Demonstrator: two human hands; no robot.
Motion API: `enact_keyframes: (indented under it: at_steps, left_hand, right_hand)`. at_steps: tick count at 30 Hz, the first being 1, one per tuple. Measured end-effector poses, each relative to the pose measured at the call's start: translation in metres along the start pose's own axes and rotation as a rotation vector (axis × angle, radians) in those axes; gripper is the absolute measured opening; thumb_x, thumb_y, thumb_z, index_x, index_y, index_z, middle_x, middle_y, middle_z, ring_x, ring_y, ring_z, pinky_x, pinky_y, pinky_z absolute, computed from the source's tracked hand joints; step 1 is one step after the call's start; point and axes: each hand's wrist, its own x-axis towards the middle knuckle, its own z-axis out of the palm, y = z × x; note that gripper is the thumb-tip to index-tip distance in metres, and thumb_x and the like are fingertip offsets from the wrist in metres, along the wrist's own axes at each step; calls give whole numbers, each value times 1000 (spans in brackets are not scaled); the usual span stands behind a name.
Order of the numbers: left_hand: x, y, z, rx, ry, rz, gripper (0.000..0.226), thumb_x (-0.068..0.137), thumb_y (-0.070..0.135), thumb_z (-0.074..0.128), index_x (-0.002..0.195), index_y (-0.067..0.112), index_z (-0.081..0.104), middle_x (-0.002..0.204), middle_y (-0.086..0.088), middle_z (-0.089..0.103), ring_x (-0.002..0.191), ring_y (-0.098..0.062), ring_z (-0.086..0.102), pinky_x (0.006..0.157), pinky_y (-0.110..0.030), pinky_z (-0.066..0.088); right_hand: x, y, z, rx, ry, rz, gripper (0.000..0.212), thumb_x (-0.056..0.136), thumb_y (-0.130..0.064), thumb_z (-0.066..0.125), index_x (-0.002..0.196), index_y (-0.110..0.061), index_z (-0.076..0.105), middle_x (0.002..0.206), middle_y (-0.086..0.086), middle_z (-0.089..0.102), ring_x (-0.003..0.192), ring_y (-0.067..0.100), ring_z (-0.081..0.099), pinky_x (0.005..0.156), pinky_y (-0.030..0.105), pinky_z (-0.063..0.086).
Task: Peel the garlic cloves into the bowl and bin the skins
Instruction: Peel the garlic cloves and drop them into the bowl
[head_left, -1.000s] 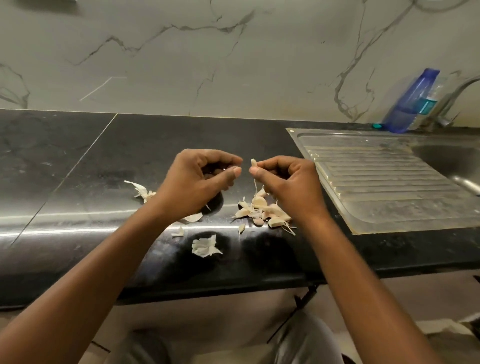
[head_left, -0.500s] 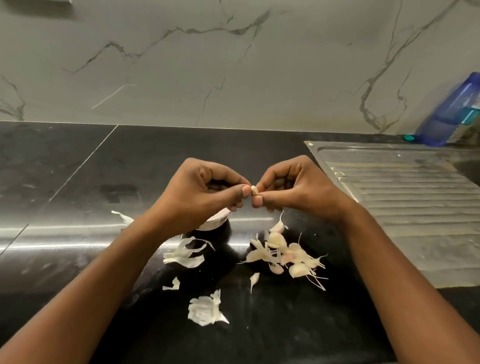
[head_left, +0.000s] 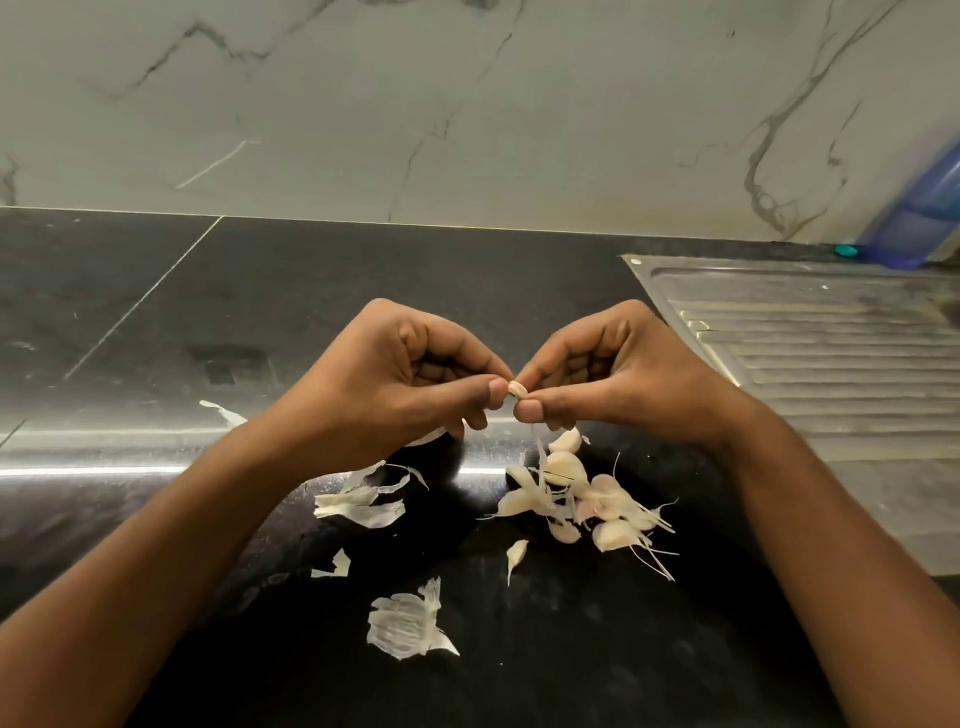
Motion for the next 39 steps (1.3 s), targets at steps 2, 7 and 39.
enact_keyframes:
  at_steps: [2, 7, 39]
  left_hand:
    - [-1, 1, 1, 22, -7, 27, 14, 91, 14, 77, 102, 4, 79, 77, -7, 77, 68, -22, 76, 65, -33, 62]
    - [-3, 1, 6, 107, 23, 70, 9, 95, 13, 74, 101, 8, 78, 74, -4, 74, 64, -18, 72, 63, -25, 57]
    - [-9, 7, 15, 25, 200, 64, 13, 87, 15, 82, 88, 3, 79, 69, -6, 75, 57, -23, 72, 56, -31, 59]
  right_hand:
    - [-1, -1, 0, 19, 8, -4, 20, 83, -3, 85, 101, 3, 80, 84, 12, 79, 69, 18, 73, 67, 25, 61]
    - [-2, -1, 1, 37, 26, -43, 15, 85, 0, 83, 98, 4, 80, 82, 16, 78, 67, 17, 71, 65, 23, 58]
    - [0, -1, 11, 15, 22, -138, 13, 91, 0, 77, 102, 8, 78, 83, 21, 77, 70, 30, 75, 68, 31, 62]
